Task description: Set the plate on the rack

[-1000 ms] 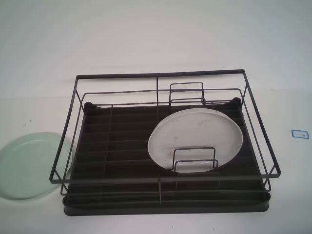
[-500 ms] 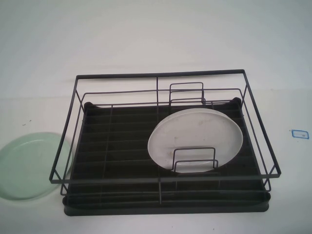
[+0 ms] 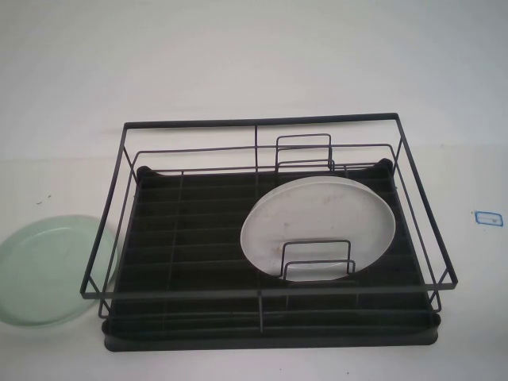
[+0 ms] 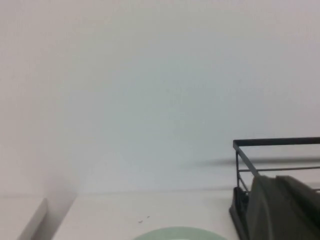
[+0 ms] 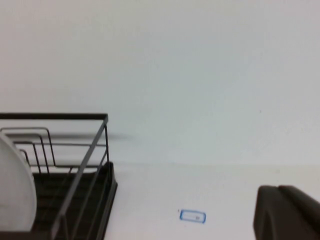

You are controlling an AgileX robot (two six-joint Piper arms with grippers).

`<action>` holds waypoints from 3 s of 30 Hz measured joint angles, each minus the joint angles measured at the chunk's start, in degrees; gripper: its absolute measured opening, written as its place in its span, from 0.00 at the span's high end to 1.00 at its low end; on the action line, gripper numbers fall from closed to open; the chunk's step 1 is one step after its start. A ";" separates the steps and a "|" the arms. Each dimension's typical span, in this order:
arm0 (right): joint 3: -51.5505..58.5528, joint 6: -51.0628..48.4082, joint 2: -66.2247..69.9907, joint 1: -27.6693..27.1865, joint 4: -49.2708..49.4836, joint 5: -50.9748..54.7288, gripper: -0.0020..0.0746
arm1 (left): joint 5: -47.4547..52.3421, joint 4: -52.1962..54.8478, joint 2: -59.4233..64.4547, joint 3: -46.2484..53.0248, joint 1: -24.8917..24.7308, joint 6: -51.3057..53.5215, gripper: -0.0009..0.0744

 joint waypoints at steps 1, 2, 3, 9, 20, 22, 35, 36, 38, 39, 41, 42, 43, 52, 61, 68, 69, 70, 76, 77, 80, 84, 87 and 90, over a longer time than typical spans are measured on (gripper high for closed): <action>0.00 0.00 0.00 0.00 0.00 -0.60 0.95 | 0.00 -0.29 0.00 0.00 0.00 -0.76 0.99; 0.00 0.00 0.00 0.00 0.00 -1.05 0.95 | 0.00 -0.70 0.00 0.00 0.00 -2.72 0.99; 0.00 0.00 0.00 0.00 0.00 -1.54 0.95 | 0.00 -0.80 1.35 0.00 0.01 -5.23 0.99; 0.00 0.14 0.00 0.00 0.00 -5.94 0.95 | -6.70 -1.39 0.00 0.00 -0.13 -10.89 0.99; -10.58 1.79 0.00 0.00 -10.93 -9.42 0.95 | 14.33 3.01 8.63 -23.66 -0.03 -8.67 0.99; -16.00 1.79 0.80 0.00 -10.94 -5.50 0.95 | 15.42 7.22 13.40 -28.38 -0.03 -8.67 0.99; -40.57 -1.77 30.39 0.00 -1.59 29.28 0.95 | 26.12 29.97 50.49 -47.51 -0.03 -38.22 0.99; -40.79 -3.97 32.41 0.00 0.09 30.80 0.95 | 26.76 30.05 52.47 -47.64 -0.03 -39.33 0.99; -40.81 -9.72 35.60 0.00 3.48 33.78 0.95 | 27.77 30.05 56.10 -47.76 -0.03 -40.50 0.99; -40.81 -13.05 36.81 0.00 5.17 35.46 0.95 | 27.88 29.86 57.90 -47.64 -0.03 -40.59 0.99; -40.81 -17.59 38.61 0.00 7.80 38.31 0.95 | 27.88 29.15 61.16 -47.81 0.58 -40.59 0.99; -40.90 -19.12 39.33 0.00 9.22 39.46 0.95 | 27.88 29.00 63.01 -47.73 1.19 -40.59 0.99; -40.90 -20.15 39.90 0.00 10.68 40.49 0.95 | 27.88 27.25 64.54 -47.81 1.85 -40.10 0.99; -38.55 -26.06 40.52 0.00 17.94 45.09 0.95 | 30.79 3.92 80.49 -53.19 13.23 -16.10 0.80; -35.33 -26.78 40.52 0.00 20.10 47.34 0.95 | 43.69 1.16 95.25 -66.96 13.87 0.26 0.57; -35.33 -26.83 40.52 0.00 20.36 50.46 0.95 | 43.89 2.58 104.61 -71.63 14.14 0.50 0.56; -35.33 -26.83 40.52 0.00 20.46 50.46 0.95 | 43.69 2.96 105.97 -72.42 14.14 0.50 0.56; -35.33 -26.83 40.52 0.00 20.59 50.46 0.95 | 43.57 3.41 107.31 -73.21 14.14 0.50 0.56; -35.33 -26.83 40.52 0.00 21.65 50.46 0.95 | 43.35 2.58 113.34 -76.39 14.14 0.60 0.56; -35.33 -26.83 40.52 0.00 21.92 50.46 0.95 | 43.35 2.23 114.02 -76.50 14.14 0.60 0.56; -35.33 -26.83 40.52 0.00 22.34 50.36 0.95 | 42.83 2.58 115.75 -76.50 14.14 0.60 0.56; -35.33 -26.83 40.52 0.00 22.81 50.27 0.95 | 41.95 3.84 117.20 -76.50 14.14 0.71 0.57; -35.33 -26.83 40.52 0.00 23.84 50.27 0.95 | 41.06 5.99 117.43 -76.50 14.14 0.71 0.67; -35.33 -26.83 40.52 0.00 24.90 50.04 0.95 | 40.78 6.72 117.43 -76.50 14.14 0.83 0.86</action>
